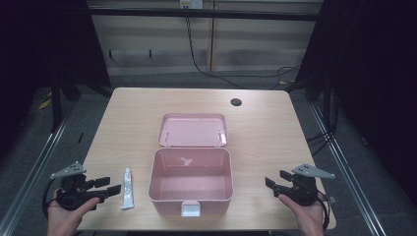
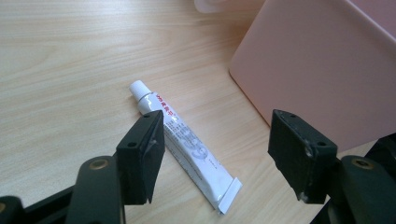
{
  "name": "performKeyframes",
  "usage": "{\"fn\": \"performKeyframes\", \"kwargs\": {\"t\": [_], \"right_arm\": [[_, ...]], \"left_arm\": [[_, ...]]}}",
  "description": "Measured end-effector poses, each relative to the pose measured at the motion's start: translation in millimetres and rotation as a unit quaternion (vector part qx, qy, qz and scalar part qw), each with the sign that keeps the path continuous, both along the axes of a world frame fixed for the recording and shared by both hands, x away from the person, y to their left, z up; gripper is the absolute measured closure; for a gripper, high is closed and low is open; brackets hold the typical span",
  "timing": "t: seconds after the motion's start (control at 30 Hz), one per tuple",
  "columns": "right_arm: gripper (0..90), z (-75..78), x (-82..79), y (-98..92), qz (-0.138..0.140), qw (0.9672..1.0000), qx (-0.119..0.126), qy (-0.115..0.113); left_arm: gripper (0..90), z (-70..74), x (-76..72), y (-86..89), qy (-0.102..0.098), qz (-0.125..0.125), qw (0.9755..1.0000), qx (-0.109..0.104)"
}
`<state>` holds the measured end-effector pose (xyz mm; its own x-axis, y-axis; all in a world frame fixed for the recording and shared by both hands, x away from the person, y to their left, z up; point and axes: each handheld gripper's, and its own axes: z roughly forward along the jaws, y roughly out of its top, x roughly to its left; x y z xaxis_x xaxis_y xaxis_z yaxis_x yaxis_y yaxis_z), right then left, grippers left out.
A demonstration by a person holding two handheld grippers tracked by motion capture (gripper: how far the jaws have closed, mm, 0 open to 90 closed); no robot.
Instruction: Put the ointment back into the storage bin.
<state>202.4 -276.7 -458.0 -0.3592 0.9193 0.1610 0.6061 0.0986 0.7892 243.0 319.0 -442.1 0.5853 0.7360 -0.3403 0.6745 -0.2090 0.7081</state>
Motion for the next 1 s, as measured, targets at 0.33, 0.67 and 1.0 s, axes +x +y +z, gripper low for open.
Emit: {"fn": "performKeyframes", "kwargs": {"t": [0.33,0.67,1.0], "right_arm": [[29.6,4.2,-3.1,5.0,0.005,0.9999,0.01,-0.002],[31.4,5.6,-3.8,5.8,0.014,0.9996,0.023,0.003],[31.4,6.8,-2.5,9.7,0.04,0.9985,0.033,0.018]], "left_arm": [[44.0,6.0,-2.6,-5.7,-0.002,-0.014,0.9998,0.014],[50.1,14.6,2.3,-11.1,0.015,-0.02,0.9993,0.029],[49.1,16.2,8.9,-24.8,0.04,-0.042,0.9958,0.071]]}}
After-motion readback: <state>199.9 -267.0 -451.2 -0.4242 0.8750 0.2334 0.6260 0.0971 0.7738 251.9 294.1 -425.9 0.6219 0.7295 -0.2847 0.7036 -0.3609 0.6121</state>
